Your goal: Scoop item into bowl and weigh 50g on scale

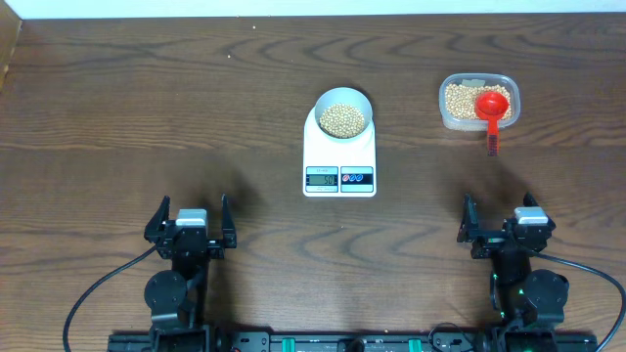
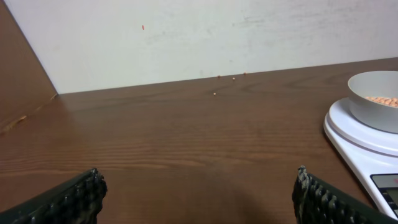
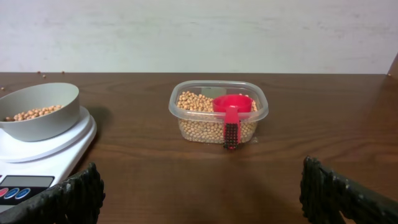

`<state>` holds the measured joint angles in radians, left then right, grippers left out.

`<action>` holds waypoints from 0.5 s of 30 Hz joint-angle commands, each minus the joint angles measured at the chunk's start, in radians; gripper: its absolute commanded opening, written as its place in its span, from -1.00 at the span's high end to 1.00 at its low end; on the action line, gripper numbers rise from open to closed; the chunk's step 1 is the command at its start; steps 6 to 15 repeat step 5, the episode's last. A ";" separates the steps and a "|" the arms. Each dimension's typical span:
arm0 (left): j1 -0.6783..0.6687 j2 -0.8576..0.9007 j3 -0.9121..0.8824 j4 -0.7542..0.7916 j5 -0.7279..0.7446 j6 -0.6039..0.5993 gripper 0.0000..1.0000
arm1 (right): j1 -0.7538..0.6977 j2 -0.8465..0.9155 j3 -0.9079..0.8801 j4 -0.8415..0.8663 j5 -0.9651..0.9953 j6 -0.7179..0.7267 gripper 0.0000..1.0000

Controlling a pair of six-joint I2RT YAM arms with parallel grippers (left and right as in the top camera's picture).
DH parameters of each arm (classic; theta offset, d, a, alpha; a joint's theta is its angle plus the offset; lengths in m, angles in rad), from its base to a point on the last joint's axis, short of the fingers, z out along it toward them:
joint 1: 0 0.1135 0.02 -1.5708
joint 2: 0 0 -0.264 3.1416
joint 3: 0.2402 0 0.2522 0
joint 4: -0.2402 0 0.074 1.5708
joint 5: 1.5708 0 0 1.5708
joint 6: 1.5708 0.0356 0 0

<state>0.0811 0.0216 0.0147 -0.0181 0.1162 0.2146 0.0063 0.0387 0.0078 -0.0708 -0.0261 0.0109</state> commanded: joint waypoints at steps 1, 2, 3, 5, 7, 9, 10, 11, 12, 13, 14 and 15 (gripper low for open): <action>-0.006 0.002 -0.011 -0.044 0.003 0.010 -0.96 | 0.008 -0.008 -0.002 -0.004 0.006 -0.005 -0.99; -0.006 0.002 -0.011 -0.044 0.003 0.010 -0.96 | 0.008 -0.008 -0.002 -0.004 0.006 -0.005 -0.99; -0.006 0.002 -0.011 -0.044 0.003 0.010 -0.96 | 0.008 -0.008 -0.002 -0.004 0.006 -0.005 -0.99; -0.006 0.002 -0.011 -0.044 0.003 0.009 -0.96 | 0.008 -0.008 -0.002 -0.004 0.006 -0.005 -0.98; -0.006 0.002 -0.011 -0.044 0.003 0.009 -0.96 | 0.008 -0.008 -0.002 -0.004 0.006 -0.005 -0.98; -0.006 0.002 -0.011 -0.044 0.003 0.009 -0.96 | 0.008 -0.008 -0.002 -0.004 0.006 -0.005 -0.98; -0.006 0.002 -0.011 -0.044 0.003 0.009 -0.96 | 0.008 -0.008 -0.002 -0.004 0.006 -0.005 -0.98; -0.006 0.002 -0.011 -0.044 0.003 0.009 -0.96 | 0.008 -0.008 -0.002 -0.004 0.006 -0.005 -0.98; -0.006 0.002 -0.011 -0.044 0.003 0.009 -0.96 | 0.008 -0.008 -0.002 -0.004 0.006 -0.005 -0.98; -0.006 0.002 -0.011 -0.044 0.003 0.009 -0.96 | 0.008 -0.008 -0.002 -0.004 0.006 -0.005 -0.98; -0.006 0.002 -0.011 -0.044 0.003 0.009 -0.96 | 0.008 -0.008 -0.002 -0.004 0.006 -0.005 -0.98; -0.006 0.002 -0.011 -0.044 0.003 0.009 -0.96 | 0.008 -0.008 -0.002 -0.004 0.006 -0.005 -0.98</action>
